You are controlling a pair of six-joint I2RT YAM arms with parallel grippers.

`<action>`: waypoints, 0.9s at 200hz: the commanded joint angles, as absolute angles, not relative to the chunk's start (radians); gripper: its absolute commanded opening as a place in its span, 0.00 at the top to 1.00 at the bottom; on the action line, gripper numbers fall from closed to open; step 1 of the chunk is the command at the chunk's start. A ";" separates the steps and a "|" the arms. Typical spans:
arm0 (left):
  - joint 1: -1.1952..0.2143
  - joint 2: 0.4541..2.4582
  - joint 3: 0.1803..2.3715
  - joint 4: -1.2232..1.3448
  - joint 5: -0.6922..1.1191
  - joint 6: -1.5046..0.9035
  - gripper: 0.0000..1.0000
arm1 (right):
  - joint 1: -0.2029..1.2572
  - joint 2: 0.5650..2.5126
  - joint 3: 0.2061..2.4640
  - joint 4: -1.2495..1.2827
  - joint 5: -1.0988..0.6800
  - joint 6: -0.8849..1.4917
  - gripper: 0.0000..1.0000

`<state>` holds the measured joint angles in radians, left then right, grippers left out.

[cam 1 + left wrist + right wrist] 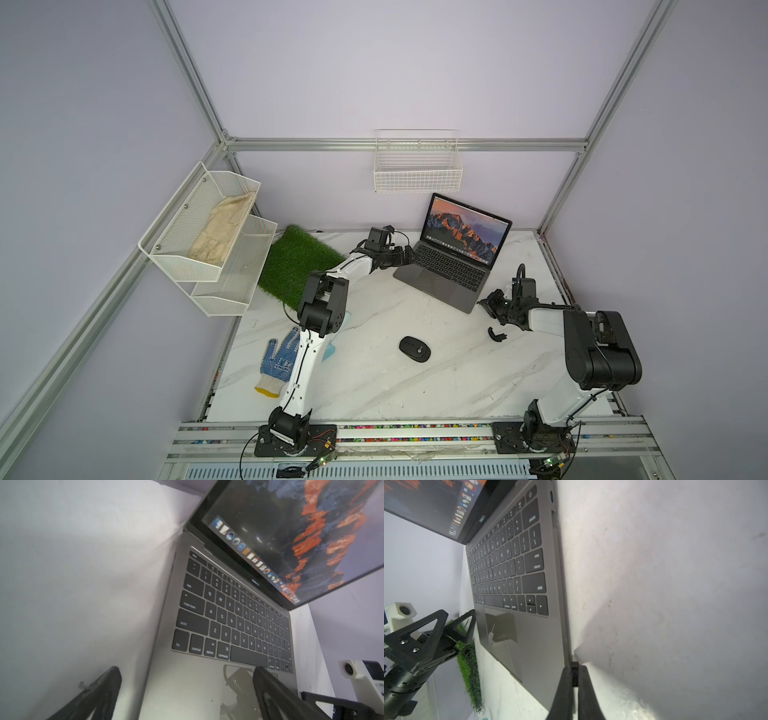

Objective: Insert the wireless mouse receiver into the laptop
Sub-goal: Move the laptop to the center of the board.

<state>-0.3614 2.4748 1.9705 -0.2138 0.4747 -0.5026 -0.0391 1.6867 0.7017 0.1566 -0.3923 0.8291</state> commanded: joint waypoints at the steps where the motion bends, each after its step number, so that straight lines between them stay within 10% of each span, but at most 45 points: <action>1: -0.368 2.448 1.877 -0.302 0.566 -0.438 0.00 | -0.002 1.665 0.699 0.111 -0.425 0.833 1.00; 180: -0.244 2.071 1.352 -0.324 0.340 -0.330 0.00 | 0.476 1.461 0.658 -0.020 -0.108 1.082 1.00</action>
<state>-0.2428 2.0270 1.3334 -0.2565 0.3122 -0.2848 0.4831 1.5597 0.6865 -0.0101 -0.1749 1.0309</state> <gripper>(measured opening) 0.998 0.070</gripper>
